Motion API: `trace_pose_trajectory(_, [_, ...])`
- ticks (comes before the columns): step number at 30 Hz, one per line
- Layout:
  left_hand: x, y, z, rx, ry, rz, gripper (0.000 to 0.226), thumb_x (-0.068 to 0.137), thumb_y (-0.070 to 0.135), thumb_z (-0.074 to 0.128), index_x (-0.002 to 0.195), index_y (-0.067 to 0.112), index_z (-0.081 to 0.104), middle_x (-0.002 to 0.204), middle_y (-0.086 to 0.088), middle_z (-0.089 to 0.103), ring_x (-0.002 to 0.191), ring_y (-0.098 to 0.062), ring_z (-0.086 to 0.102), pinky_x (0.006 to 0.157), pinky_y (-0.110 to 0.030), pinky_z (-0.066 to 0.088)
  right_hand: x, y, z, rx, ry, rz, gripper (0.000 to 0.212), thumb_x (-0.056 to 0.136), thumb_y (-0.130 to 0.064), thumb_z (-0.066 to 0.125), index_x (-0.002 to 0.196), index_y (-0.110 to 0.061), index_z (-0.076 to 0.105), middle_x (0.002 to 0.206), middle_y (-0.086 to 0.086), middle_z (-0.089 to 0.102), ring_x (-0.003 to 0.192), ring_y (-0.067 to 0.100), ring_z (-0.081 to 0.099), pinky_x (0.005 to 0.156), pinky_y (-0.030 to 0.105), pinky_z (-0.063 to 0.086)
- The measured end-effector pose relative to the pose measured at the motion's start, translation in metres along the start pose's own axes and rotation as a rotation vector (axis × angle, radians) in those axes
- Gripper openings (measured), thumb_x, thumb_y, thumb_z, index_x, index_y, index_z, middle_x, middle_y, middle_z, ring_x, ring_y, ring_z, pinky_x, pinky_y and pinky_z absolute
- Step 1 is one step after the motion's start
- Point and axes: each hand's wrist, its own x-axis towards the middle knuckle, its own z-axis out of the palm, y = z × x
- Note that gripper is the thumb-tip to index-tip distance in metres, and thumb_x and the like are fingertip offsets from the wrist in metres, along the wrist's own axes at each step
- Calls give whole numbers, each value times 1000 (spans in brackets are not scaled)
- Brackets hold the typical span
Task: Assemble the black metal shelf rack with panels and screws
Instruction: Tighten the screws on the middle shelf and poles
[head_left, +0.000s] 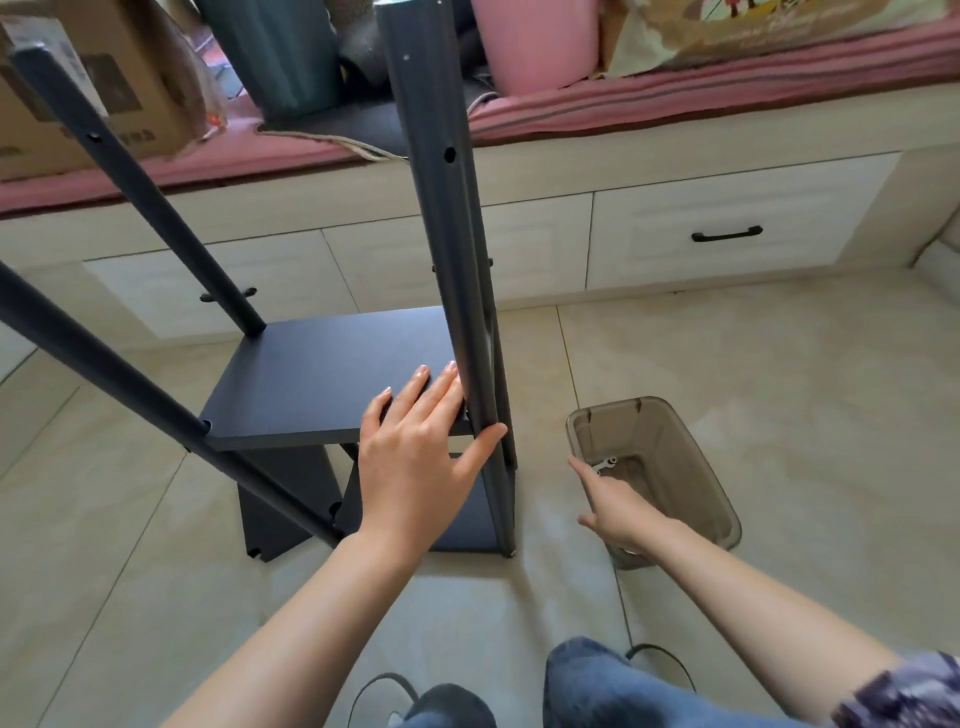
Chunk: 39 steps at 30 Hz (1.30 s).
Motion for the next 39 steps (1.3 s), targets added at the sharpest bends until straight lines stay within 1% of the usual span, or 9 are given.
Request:
trace_pose_trajectory(4, [1,0,0,13,3,17,58,91,58,54,128,17,69,135,1,65,135,-25,53,110,-47,38,-4,-13,2,26,117,42,75,100,-25,53,158,-23,6,158,18,23,142,39,30,111,47,37])
trace_pose_trajectory(8, [1,0,1,4,-12,10,58,91,59,53,128,17,69,136,2,64,136,-25,51,112,-46,35,0,-11,-4,113,185,42,49,101,-24,45,145,-4,36,144,17,47,134,35,43,106,44,41])
trace_pose_trajectory(11, [1,0,2,-2,-15,4,59,92,60,51,129,18,68,138,3,63,138,-24,49,114,-46,33,8,15,-16,221,233,181,34,102,-15,40,129,3,50,130,23,58,122,38,53,97,38,44])
trace_pose_trajectory(16, [0,1,3,-14,3,10,60,93,60,46,130,18,67,140,3,61,139,-23,48,115,-44,30,15,67,-19,92,68,297,29,94,-5,49,117,0,66,123,18,66,118,33,59,95,32,47])
trace_pose_trajectory(21, [0,5,3,-13,13,-5,60,93,60,45,128,18,69,140,3,61,139,-21,48,115,-44,30,17,88,-14,-24,-106,358,30,93,-8,55,121,-1,61,129,18,62,118,30,61,89,28,47])
trace_pose_trajectory(23, [0,6,3,-11,19,-6,59,93,60,46,127,18,70,139,3,61,139,-21,48,115,-45,30,19,88,-11,-73,-136,365,23,95,-8,53,116,-2,59,132,18,60,121,30,59,86,27,46])
trace_pose_trajectory(28, [1,7,5,-13,44,0,55,93,57,49,122,17,72,137,3,63,139,-20,49,115,-44,30,31,91,0,-90,-123,399,36,99,-5,45,134,4,50,141,21,51,129,33,53,100,31,43])
trace_pose_trajectory(35, [3,8,10,-23,80,4,49,92,54,52,113,17,76,132,3,67,137,-21,51,113,-46,33,47,90,4,-79,-131,427,41,94,-13,59,131,3,54,138,19,55,123,31,58,93,28,47])
trace_pose_trajectory(39, [4,10,11,-20,87,2,45,92,52,54,109,17,76,130,4,68,135,-22,53,112,-47,36,53,87,8,-89,-130,417,40,96,-13,55,134,0,54,139,17,56,127,29,56,97,28,46])
